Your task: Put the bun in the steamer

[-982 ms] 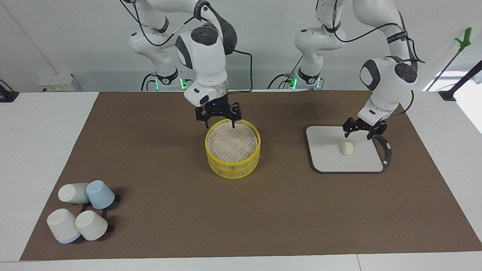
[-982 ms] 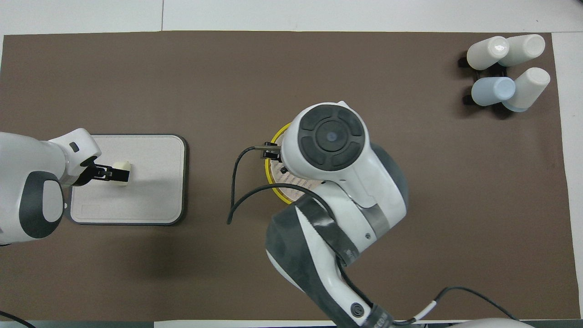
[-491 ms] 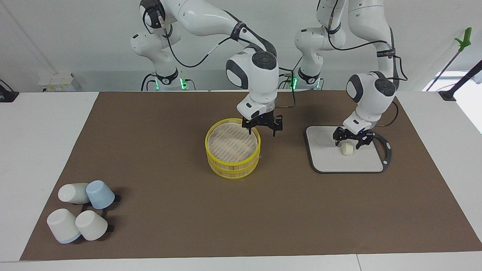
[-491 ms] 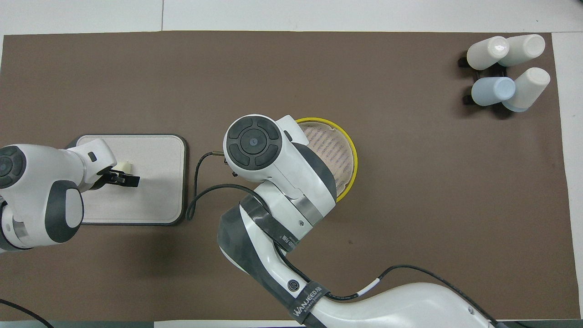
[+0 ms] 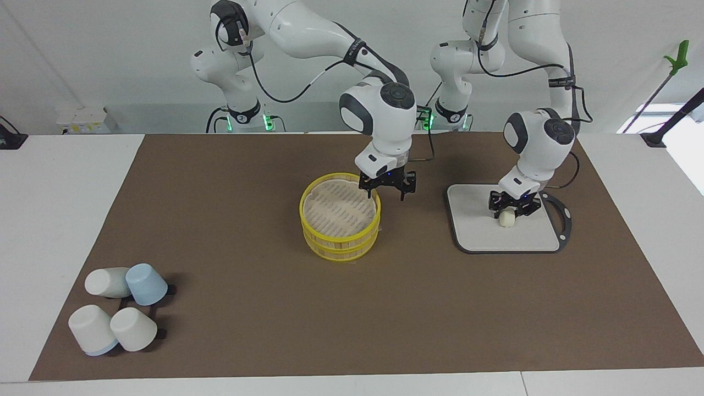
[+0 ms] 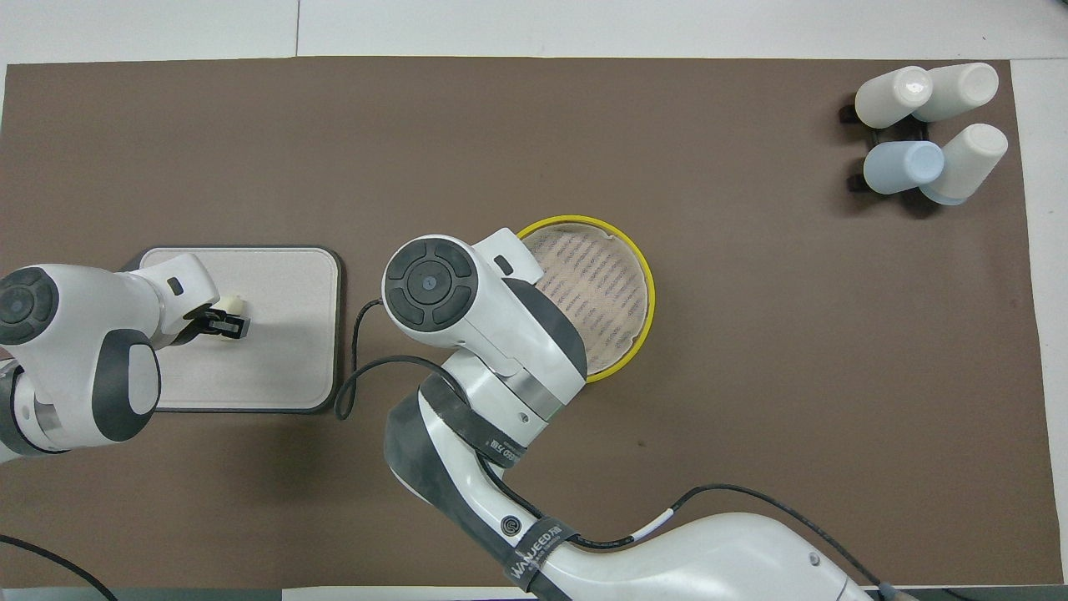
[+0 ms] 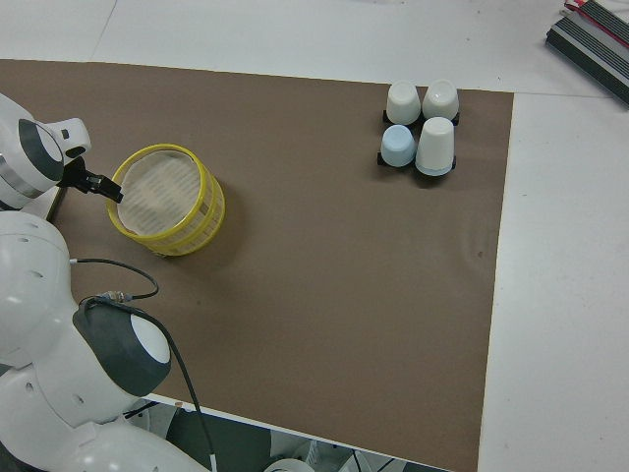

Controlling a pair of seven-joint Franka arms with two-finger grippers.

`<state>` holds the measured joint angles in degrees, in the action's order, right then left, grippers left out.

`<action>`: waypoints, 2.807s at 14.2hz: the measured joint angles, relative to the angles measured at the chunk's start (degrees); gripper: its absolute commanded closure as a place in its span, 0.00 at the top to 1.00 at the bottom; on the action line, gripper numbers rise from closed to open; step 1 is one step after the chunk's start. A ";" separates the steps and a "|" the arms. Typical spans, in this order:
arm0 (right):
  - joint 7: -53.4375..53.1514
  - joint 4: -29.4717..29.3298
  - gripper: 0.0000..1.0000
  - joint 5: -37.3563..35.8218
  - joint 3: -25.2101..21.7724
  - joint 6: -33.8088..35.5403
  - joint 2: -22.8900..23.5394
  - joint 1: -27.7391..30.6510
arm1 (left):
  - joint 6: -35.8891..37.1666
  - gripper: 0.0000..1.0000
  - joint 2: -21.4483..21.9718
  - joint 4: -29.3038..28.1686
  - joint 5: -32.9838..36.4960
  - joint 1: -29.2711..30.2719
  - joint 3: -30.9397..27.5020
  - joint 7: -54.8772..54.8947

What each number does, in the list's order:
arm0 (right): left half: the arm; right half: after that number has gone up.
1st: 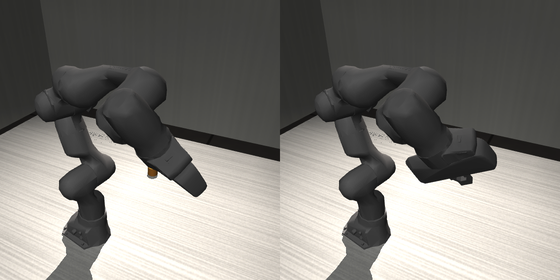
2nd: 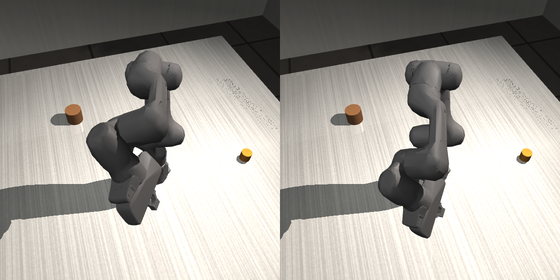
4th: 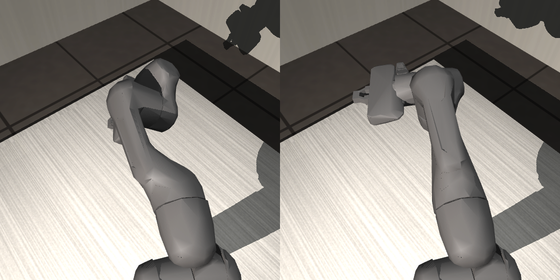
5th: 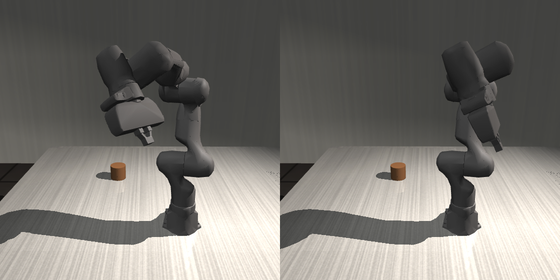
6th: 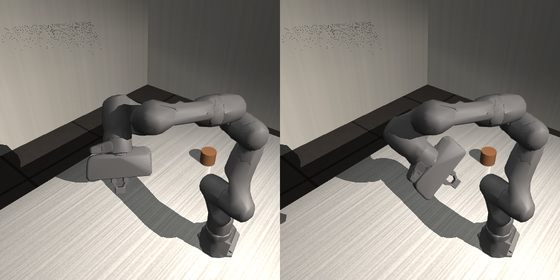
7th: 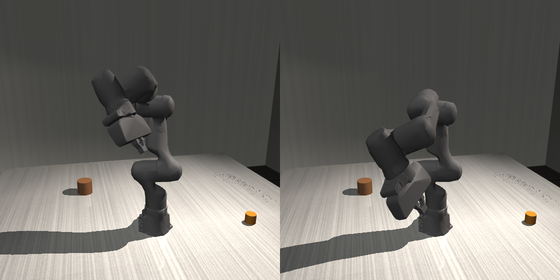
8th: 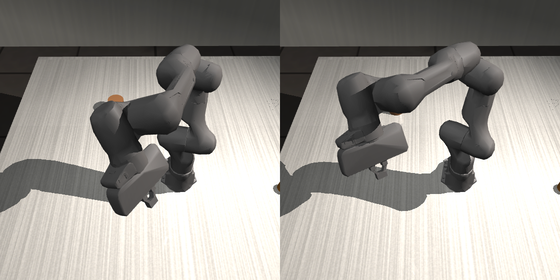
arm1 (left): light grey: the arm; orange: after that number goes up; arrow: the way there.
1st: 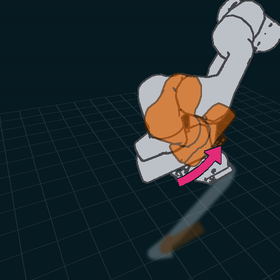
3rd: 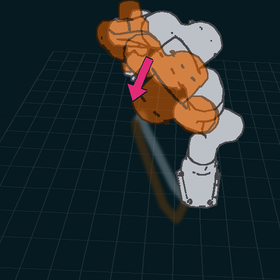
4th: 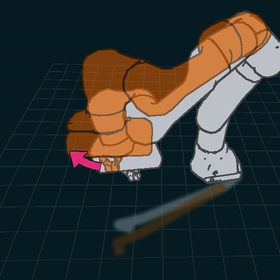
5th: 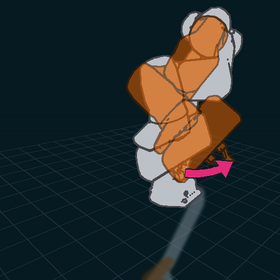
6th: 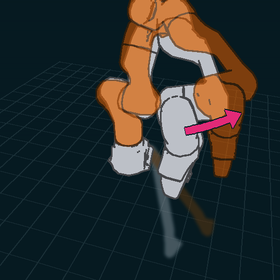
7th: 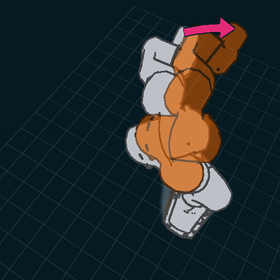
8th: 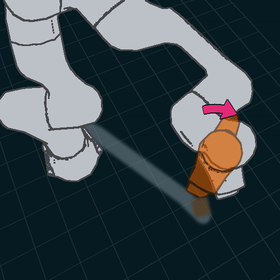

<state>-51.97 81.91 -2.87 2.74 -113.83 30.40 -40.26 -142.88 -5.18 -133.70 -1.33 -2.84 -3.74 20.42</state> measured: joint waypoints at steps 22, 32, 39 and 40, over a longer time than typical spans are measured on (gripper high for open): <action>41.35 -10.23 0.00 1.02 -1.01 13.00 -3.46 27.26 | 28.83 0.24 -7.56 36.85 -0.92 -30.62 1.01 -47.52; 49.52 -9.98 0.00 1.90 -0.57 13.73 -3.53 32.71 | 10.86 0.27 -13.59 28.58 -0.92 -46.82 0.87 -58.67; 49.52 -9.38 0.00 3.02 -0.57 13.82 -3.53 33.77 | 6.73 0.58 -17.63 28.58 -0.92 -48.15 0.49 -59.96; 49.52 -9.23 0.00 3.08 -0.57 13.82 -3.55 33.77 | 6.68 0.66 -17.68 28.58 -0.92 -48.15 0.44 -60.03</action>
<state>-2.45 72.68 0.21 2.17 -100.01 26.85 -6.49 -136.20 -22.86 -105.12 -2.25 -50.99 -3.29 -39.61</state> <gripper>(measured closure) 0.903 0.511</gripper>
